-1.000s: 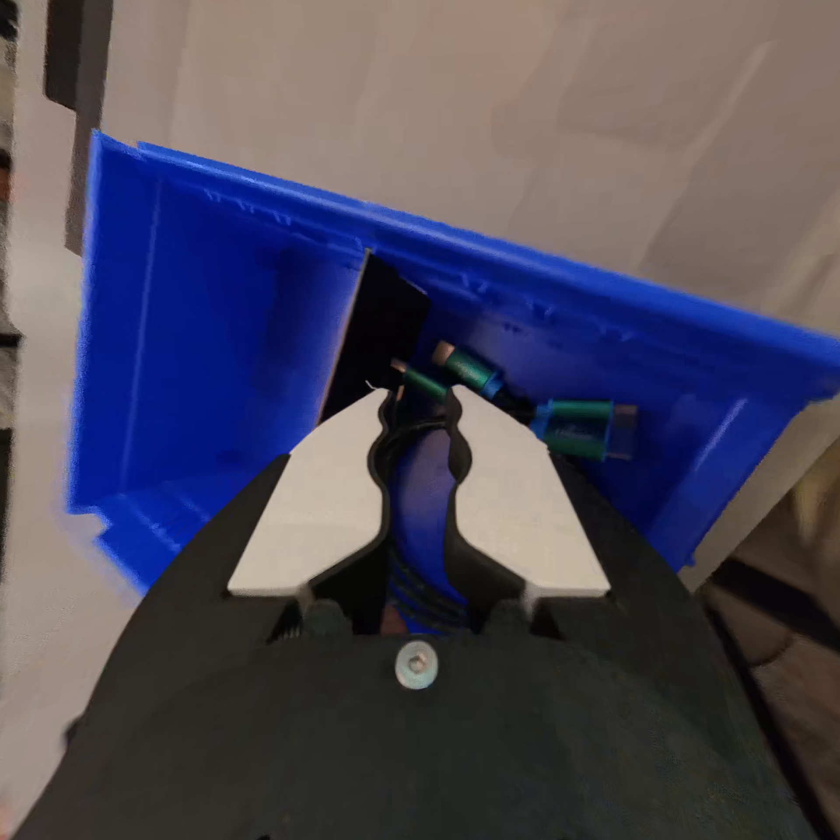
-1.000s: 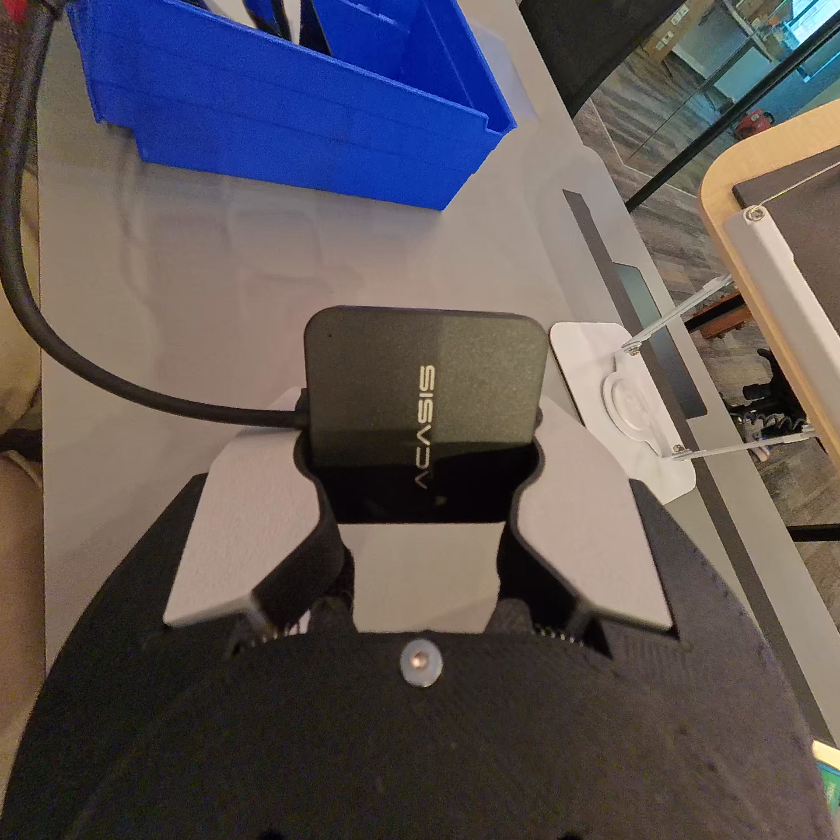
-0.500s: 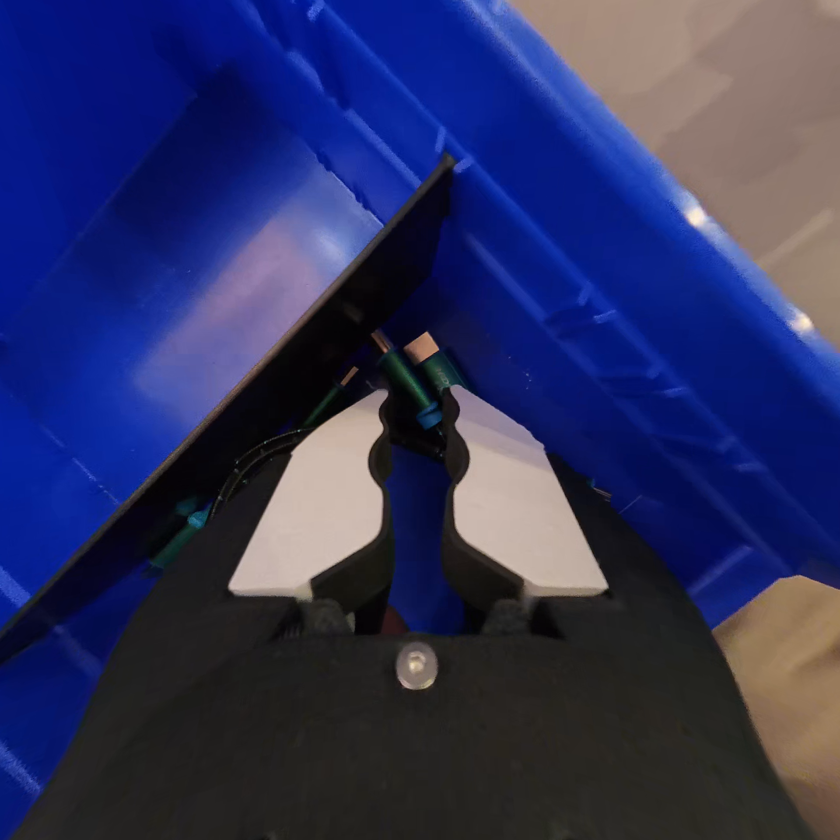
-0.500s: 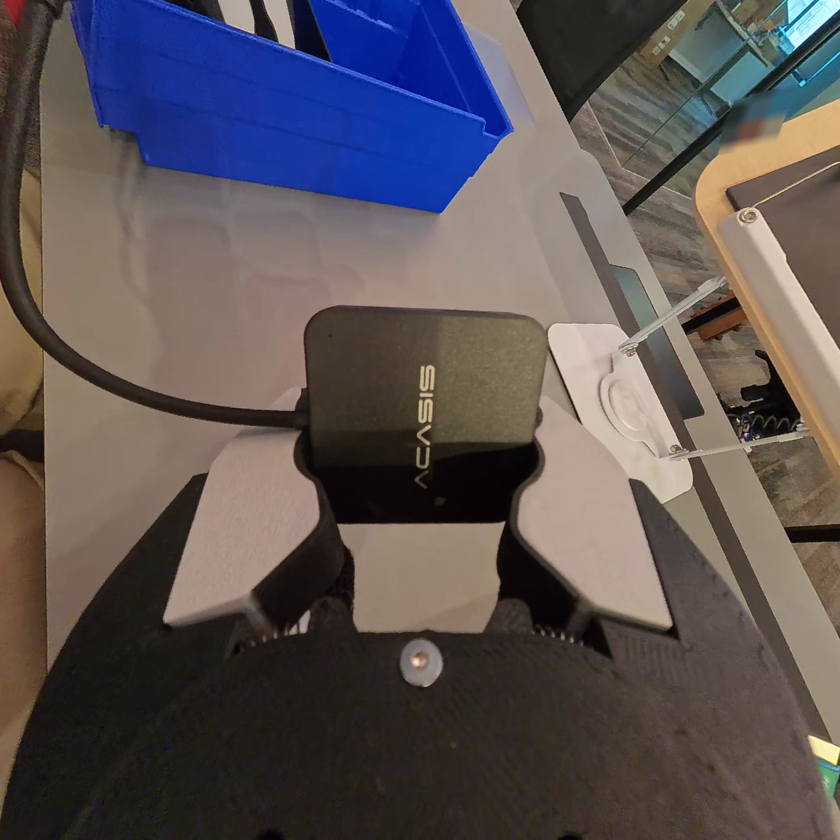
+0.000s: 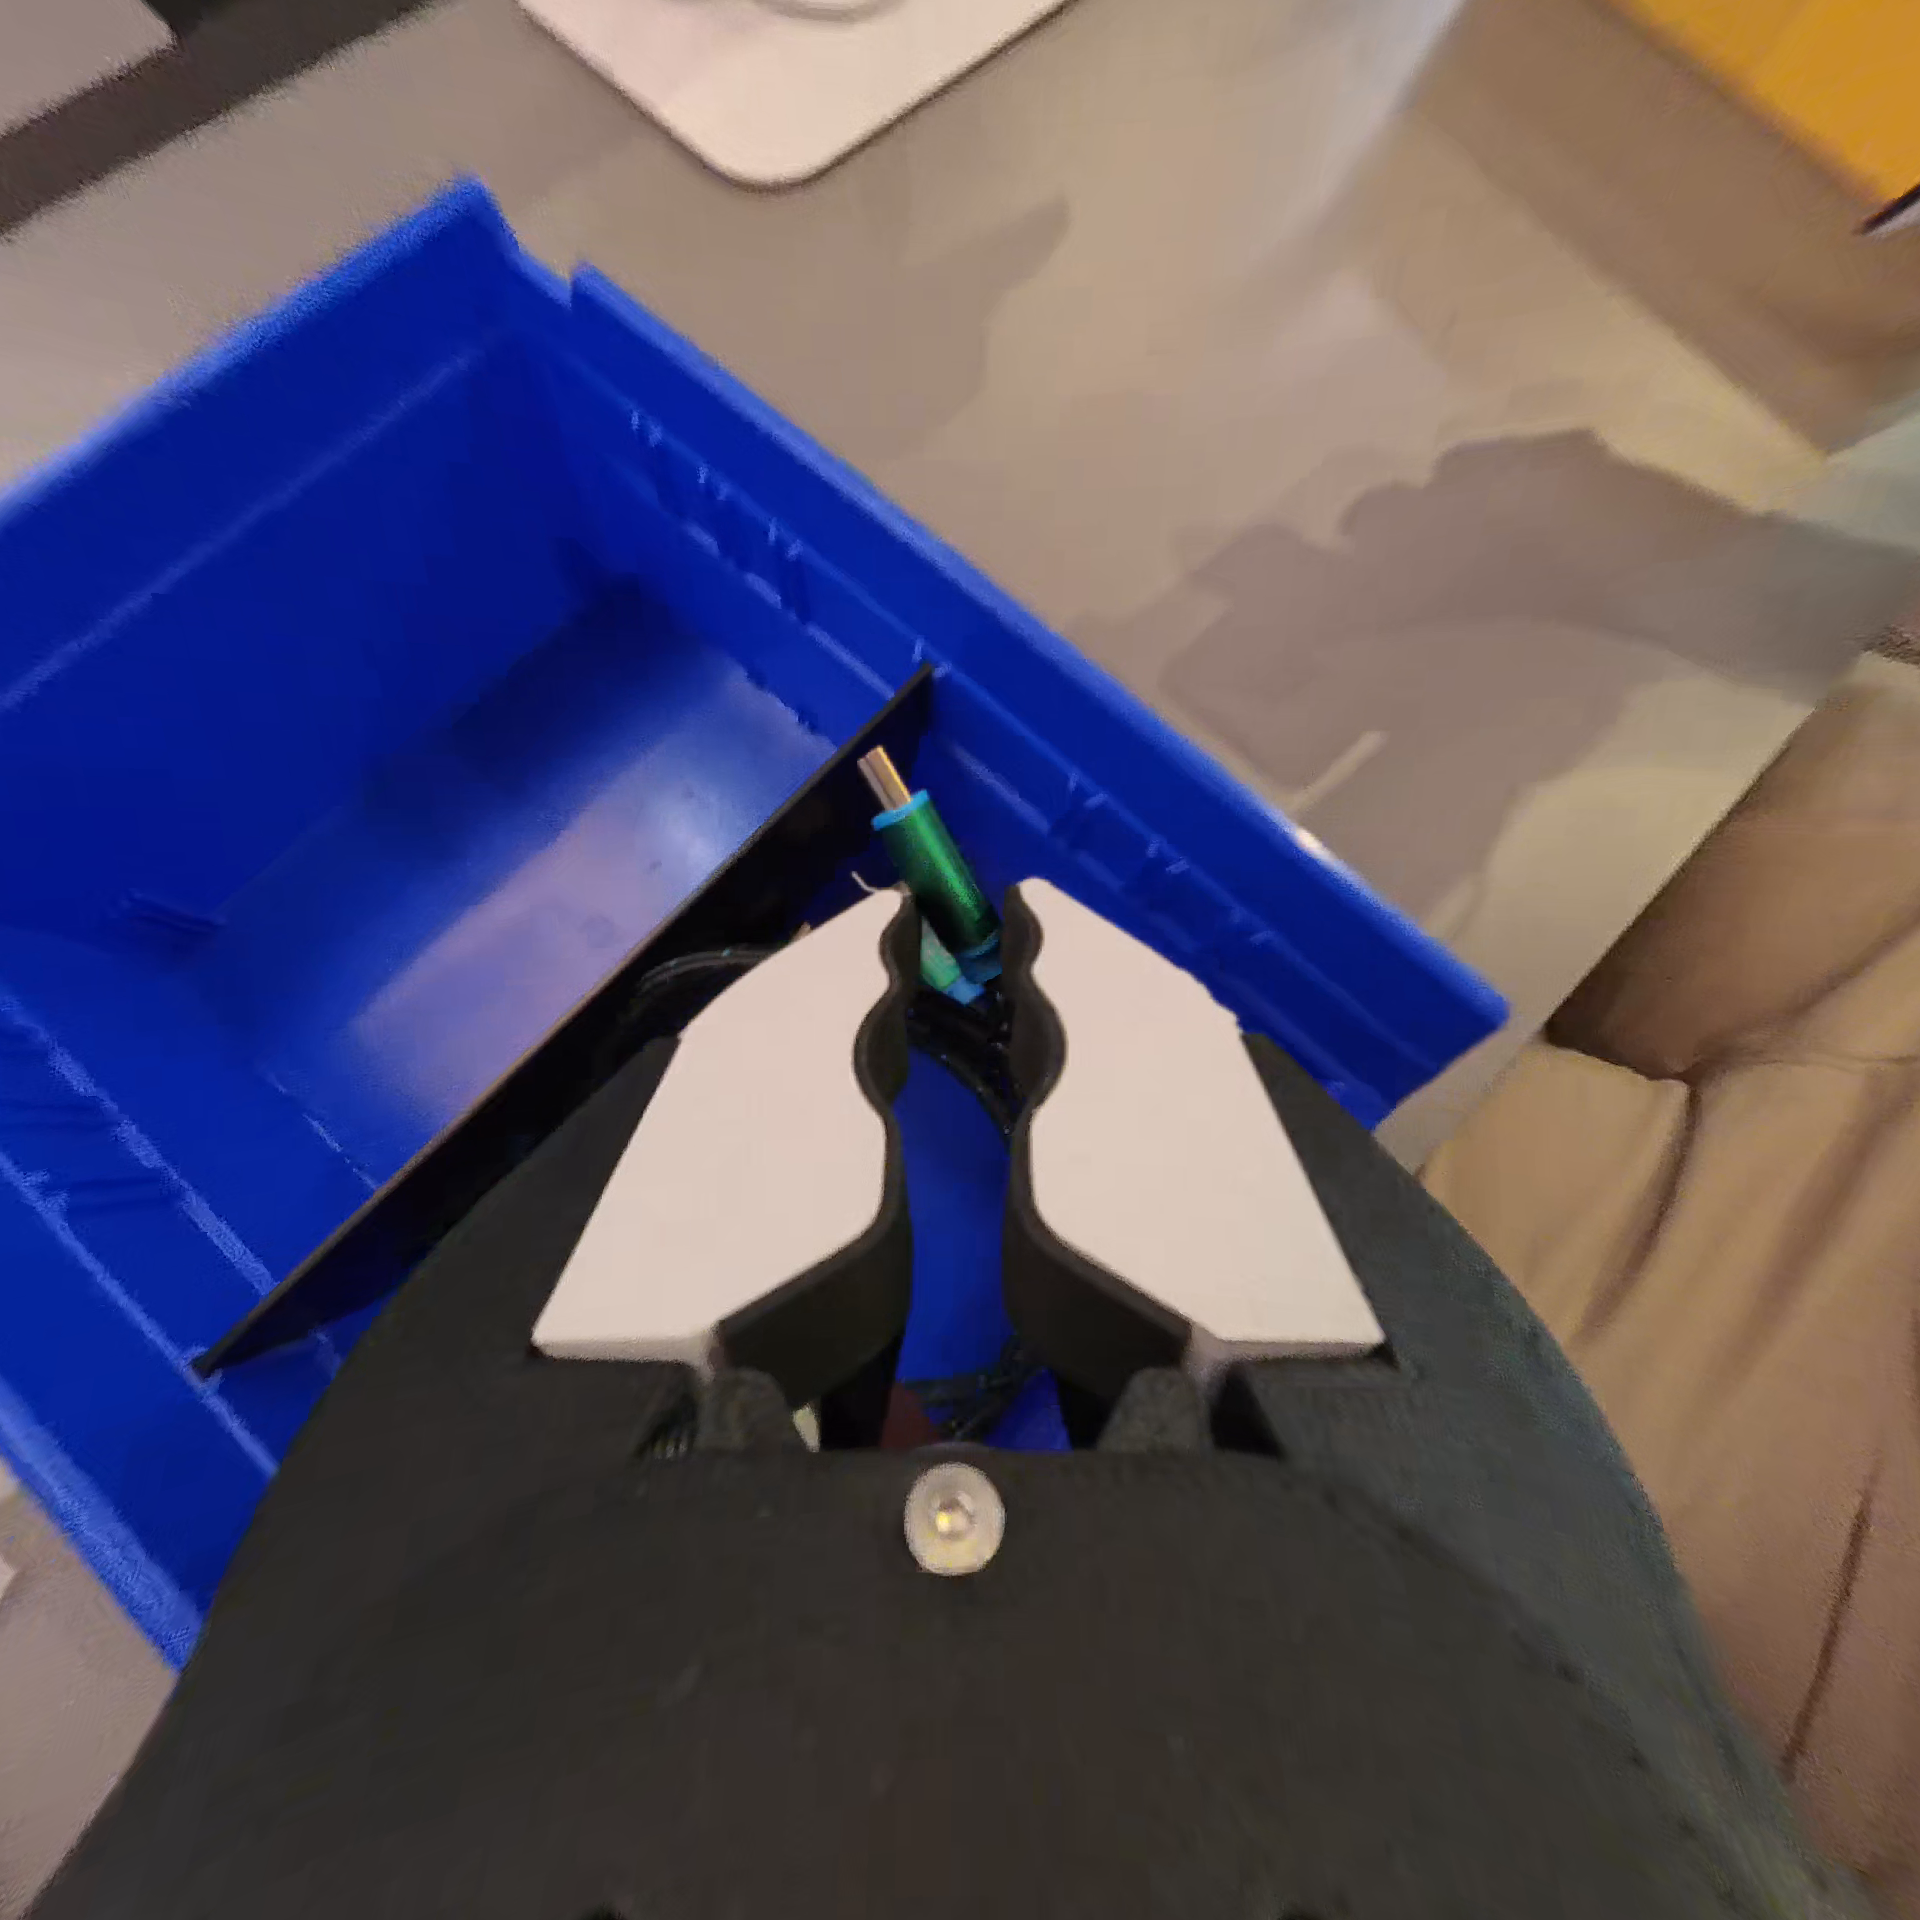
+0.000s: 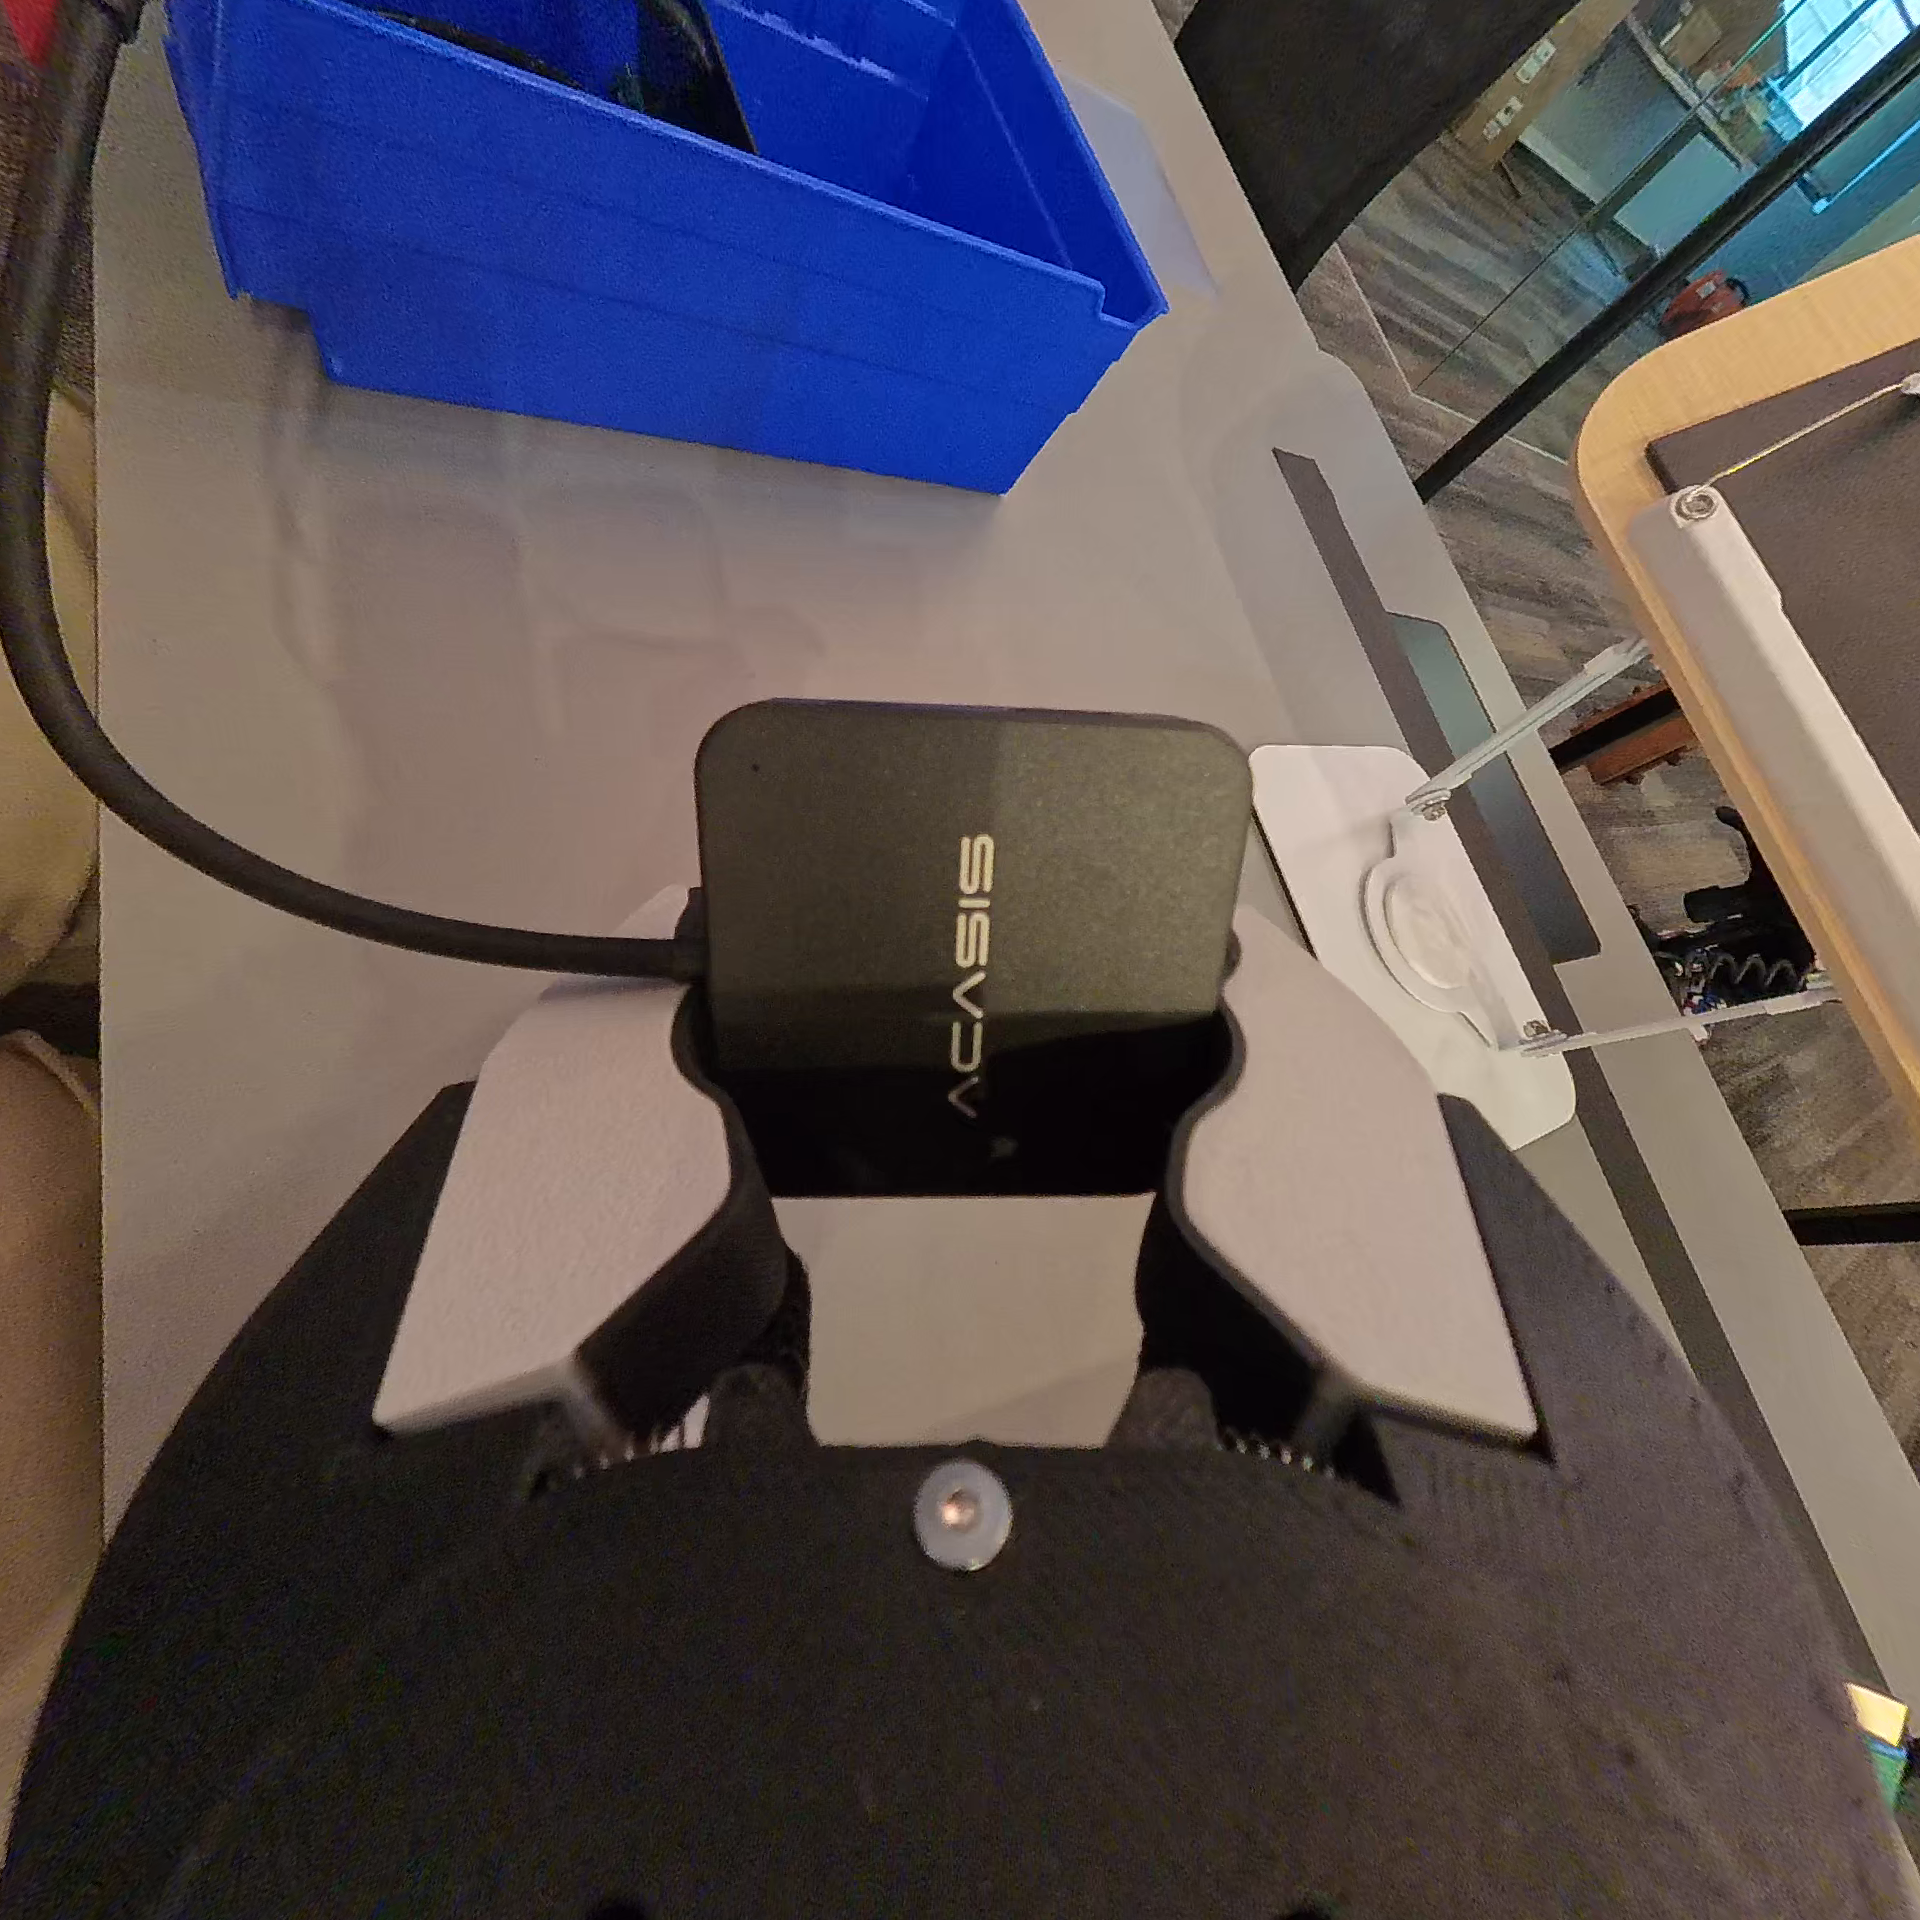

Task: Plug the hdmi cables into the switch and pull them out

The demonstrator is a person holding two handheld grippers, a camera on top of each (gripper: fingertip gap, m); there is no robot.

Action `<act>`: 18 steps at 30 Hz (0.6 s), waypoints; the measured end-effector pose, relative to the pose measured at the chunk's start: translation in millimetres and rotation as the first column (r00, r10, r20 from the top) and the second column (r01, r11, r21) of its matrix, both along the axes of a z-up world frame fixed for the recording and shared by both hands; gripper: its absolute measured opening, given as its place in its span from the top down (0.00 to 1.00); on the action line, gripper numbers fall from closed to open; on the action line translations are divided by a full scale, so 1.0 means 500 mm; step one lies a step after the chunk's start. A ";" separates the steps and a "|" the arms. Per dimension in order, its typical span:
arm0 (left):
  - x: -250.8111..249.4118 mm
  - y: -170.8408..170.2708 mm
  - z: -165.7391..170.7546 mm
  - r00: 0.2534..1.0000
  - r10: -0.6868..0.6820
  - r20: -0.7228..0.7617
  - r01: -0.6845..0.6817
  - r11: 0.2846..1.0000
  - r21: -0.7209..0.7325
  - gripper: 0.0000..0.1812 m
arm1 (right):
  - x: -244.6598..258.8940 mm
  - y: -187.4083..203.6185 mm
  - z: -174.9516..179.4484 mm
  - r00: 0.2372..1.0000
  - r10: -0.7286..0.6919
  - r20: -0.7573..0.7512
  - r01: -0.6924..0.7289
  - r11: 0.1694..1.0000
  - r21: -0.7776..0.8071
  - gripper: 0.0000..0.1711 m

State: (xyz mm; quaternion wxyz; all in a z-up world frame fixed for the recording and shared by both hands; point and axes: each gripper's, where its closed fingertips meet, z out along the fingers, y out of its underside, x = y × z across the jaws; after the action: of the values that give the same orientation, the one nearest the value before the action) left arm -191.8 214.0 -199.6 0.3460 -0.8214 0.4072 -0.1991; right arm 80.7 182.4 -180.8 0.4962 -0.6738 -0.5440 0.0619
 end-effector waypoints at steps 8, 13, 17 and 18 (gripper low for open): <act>0.018 -0.007 0.143 0.988 -0.051 0.143 0.030 0.989 0.145 0.93 | 0.000 -0.003 0.009 1.000 0.000 -0.006 0.000 1.000 0.014 0.50; 0.048 -0.006 0.209 0.985 -0.093 0.148 0.058 0.973 0.222 0.94 | -0.001 -0.005 0.011 1.000 0.006 -0.009 -0.006 1.000 0.021 0.50; 0.082 -0.009 0.251 0.973 -0.147 0.175 0.100 0.961 0.256 0.94 | 0.000 -0.007 0.015 1.000 0.006 -0.009 -0.006 1.000 0.029 0.50; 0.093 -0.011 0.260 0.971 -0.164 0.175 0.115 0.958 0.263 0.94 | 0.002 -0.007 0.014 1.000 0.005 -0.007 -0.005 1.000 0.030 0.50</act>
State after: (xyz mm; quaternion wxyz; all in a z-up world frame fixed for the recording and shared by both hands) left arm -145.4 208.4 -69.7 0.4701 -0.7168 0.4505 -0.2494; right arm 81.5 179.1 -173.6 0.5080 -0.6649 -0.5446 0.0575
